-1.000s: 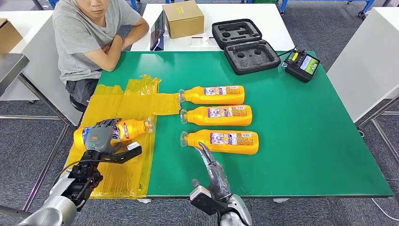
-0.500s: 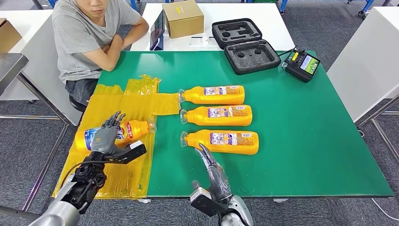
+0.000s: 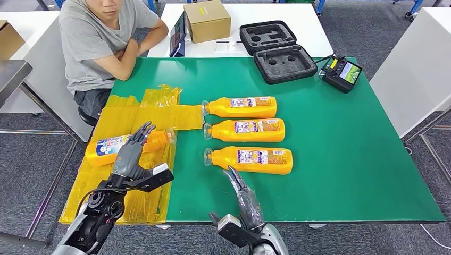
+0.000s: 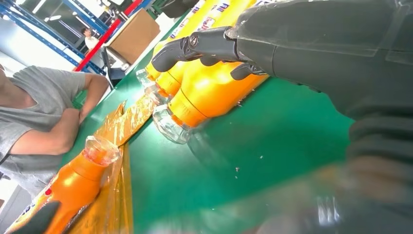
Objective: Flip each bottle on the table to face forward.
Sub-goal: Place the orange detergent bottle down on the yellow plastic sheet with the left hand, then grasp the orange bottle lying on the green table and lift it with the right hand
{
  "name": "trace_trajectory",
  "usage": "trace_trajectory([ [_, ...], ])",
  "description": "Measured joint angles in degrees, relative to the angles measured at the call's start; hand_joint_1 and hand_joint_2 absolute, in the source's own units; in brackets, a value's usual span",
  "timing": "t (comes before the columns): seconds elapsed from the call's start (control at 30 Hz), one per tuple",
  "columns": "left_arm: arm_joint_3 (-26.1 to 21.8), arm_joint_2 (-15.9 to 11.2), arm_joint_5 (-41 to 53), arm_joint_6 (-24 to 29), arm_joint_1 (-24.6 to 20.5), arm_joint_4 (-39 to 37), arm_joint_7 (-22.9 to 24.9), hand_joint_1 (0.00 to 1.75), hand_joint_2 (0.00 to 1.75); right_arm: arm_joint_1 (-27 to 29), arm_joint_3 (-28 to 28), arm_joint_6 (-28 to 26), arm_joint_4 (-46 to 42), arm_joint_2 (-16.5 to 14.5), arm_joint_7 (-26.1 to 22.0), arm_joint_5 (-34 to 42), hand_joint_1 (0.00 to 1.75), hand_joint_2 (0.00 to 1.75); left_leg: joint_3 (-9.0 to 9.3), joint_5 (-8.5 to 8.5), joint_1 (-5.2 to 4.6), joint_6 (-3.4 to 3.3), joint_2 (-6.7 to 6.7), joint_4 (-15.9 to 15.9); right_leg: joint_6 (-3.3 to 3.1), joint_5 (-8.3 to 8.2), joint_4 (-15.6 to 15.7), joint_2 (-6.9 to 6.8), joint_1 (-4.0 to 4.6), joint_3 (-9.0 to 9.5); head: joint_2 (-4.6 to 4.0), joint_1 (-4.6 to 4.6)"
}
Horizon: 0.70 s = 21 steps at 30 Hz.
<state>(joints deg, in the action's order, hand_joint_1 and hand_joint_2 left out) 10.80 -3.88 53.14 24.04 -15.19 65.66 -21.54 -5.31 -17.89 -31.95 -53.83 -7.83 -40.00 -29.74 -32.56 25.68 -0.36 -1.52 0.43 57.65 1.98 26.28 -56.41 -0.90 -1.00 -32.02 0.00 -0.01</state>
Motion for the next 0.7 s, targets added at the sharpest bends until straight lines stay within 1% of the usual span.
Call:
trace_trajectory([
  [0.13, 0.9, 0.0, -6.6, 2.3, 1.9, 7.0, -5.5, 0.0, 1.75, 0.4, 0.2, -0.7, 0.0, 0.0, 0.0, -0.4, 0.0, 1.75, -0.01, 0.0, 0.0, 0.0, 0.0, 0.0, 0.0, 0.0, 0.0, 0.0, 0.0, -0.02, 0.0, 0.01],
  [0.2, 1.4, 0.2, -10.9, 3.6, 2.9, 10.9, -8.3, 0.0, 1.75, 0.6, 0.2, -2.7, -0.1, 0.0, 0.0, -2.0, 0.0, 1.75, -0.02, 0.01, -0.01, 0.0, 0.0, 0.0, 0.0, 0.0, 0.0, 0.0, -0.01, -0.02, 0.0, 0.0],
  [0.23, 1.7, 0.3, -13.4, 3.8, 3.4, 12.7, -9.7, 0.0, 1.75, 0.8, 0.3, -4.2, -0.3, 0.0, 0.0, -4.0, 0.0, 1.75, -0.02, 0.01, -0.01, 0.0, 0.0, 0.0, 0.0, 0.0, 0.0, 0.0, -0.01, -0.02, 0.0, 0.0],
  [0.3, 2.0, 0.6, -19.5, 3.7, 4.8, 16.3, -12.7, 0.0, 1.75, 1.8, 1.2, -6.6, -2.0, -0.3, 0.0, -11.2, 0.0, 1.75, -0.02, 0.01, -0.01, 0.0, 0.01, 0.0, 0.0, 0.0, 0.0, 0.0, -0.01, -0.02, 0.0, 0.01],
  [0.4, 2.1, 1.3, -27.3, 2.8, 7.4, 20.5, -16.6, 0.0, 1.75, 3.9, 4.6, -7.6, -6.8, -1.7, 0.0, -23.9, 0.0, 1.75, -0.02, 0.01, 0.0, 0.0, 0.0, 0.0, 0.0, 0.0, 0.0, 0.0, 0.0, -0.03, 0.0, -0.01],
  [0.5, 2.2, 2.0, -32.6, 1.4, 9.5, 22.9, -18.1, 0.0, 1.75, 5.2, 8.9, -7.8, -11.7, -3.0, 0.9, -32.9, 0.0, 1.75, -0.02, 0.01, 0.0, 0.0, -0.01, 0.0, 0.0, 0.01, 0.0, -0.01, 0.0, -0.04, 0.0, -0.01],
  [0.63, 2.5, 2.5, -36.6, 0.3, 11.0, 24.3, -18.4, 0.0, 1.75, 5.7, 13.3, -7.8, -16.4, -3.2, 3.2, -36.5, 0.0, 1.75, -0.02, 0.01, 0.0, -0.01, 0.0, 0.0, 0.02, -0.01, 0.0, -0.01, -0.01, -0.03, 0.0, 0.0],
  [0.7, 2.7, 2.7, -38.2, -0.8, 11.5, 24.6, -18.4, 0.0, 1.75, 5.6, 14.7, -7.8, -18.2, -2.9, 5.9, -39.1, 0.0, 1.75, -0.02, 0.01, -0.02, -0.01, 0.0, 0.0, 0.05, -0.04, 0.0, 0.0, -0.04, -0.02, 0.0, -0.01],
])
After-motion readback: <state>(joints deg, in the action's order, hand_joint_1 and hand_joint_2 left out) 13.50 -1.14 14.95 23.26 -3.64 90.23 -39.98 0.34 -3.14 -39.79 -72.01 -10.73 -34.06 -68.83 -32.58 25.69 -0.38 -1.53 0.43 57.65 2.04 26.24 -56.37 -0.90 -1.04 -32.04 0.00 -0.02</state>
